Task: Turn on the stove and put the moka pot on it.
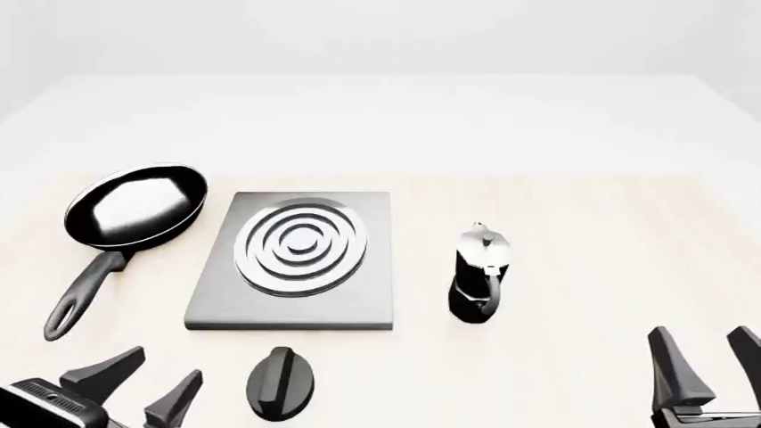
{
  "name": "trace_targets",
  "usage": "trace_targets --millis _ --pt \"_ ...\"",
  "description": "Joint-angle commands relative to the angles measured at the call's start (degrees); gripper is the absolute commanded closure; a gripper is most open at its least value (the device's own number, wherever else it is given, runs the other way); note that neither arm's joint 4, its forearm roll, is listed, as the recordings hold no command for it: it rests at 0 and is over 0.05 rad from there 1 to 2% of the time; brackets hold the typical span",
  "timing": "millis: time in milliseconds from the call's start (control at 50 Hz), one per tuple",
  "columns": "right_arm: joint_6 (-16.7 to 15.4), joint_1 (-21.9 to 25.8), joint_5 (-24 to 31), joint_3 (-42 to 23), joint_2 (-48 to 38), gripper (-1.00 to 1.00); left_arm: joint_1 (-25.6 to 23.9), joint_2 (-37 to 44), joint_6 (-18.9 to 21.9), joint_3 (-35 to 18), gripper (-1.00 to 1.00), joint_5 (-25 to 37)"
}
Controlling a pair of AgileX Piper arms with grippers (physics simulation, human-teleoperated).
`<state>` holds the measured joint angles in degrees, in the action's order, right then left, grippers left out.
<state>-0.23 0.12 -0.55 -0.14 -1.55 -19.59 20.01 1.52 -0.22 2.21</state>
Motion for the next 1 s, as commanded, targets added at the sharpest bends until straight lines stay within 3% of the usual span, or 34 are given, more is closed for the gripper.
trace_targets --millis 20,440,1000 --pt "0.21 0.09 0.16 0.09 0.13 -1.00 -4.57 6.68 -0.89 0.20 -1.00 -1.64" --pt "1.59 -0.34 0.33 0.12 0.72 -1.00 -9.14 18.25 -2.92 0.21 -1.00 -9.32" --pt "2.35 -0.25 0.39 0.12 1.30 -1.00 -14.42 36.54 -2.25 0.21 -1.00 -23.71"
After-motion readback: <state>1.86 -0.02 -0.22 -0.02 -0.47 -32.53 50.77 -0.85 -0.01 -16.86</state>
